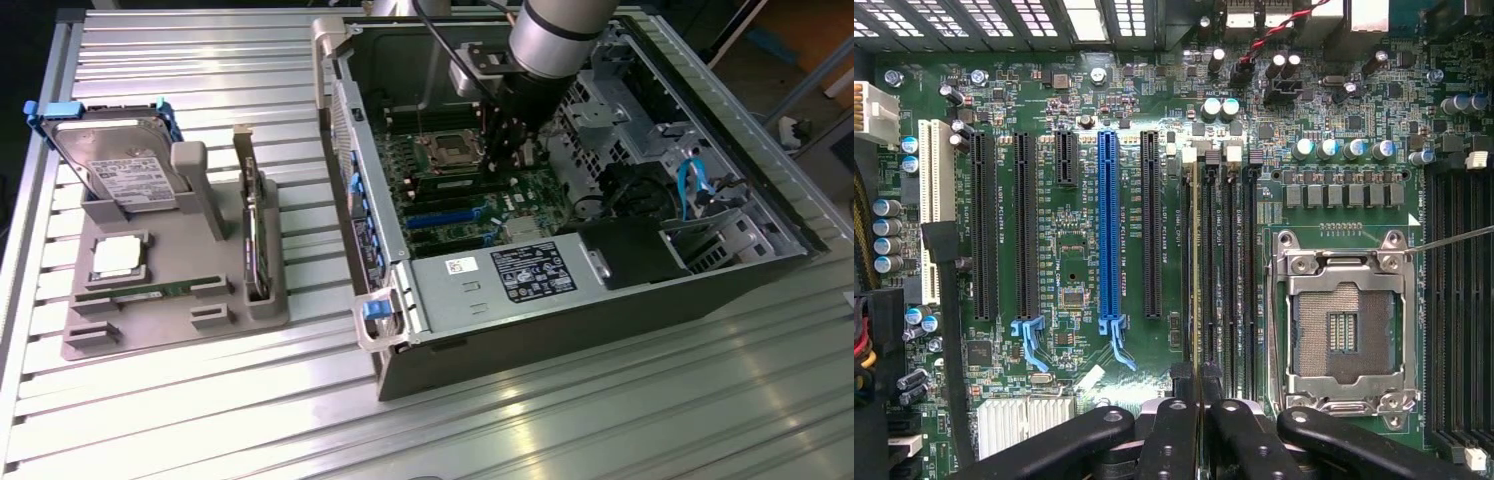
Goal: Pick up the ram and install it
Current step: 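Insert the ram into the slot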
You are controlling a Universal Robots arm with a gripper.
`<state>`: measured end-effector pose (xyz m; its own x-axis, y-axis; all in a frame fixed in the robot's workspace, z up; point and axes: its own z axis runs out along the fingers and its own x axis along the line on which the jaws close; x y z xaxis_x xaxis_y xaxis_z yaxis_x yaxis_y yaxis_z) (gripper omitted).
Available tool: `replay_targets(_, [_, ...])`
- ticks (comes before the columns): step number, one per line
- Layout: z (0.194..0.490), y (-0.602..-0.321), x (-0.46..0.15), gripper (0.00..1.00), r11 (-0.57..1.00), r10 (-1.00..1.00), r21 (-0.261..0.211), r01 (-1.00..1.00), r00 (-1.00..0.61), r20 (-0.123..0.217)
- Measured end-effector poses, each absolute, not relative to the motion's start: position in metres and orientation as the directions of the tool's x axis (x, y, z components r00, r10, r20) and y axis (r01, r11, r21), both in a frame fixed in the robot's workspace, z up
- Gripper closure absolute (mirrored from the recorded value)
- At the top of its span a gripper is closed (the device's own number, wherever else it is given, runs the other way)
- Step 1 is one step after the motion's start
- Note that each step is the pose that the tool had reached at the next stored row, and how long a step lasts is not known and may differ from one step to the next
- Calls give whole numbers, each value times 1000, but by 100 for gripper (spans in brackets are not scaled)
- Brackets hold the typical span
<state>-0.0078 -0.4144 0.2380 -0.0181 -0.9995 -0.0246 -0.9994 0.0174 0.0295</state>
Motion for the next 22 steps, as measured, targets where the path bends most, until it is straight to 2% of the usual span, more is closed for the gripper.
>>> replay_targets(22, [239,-414,-8,88,17,-1000,30,-999,-18,-25])
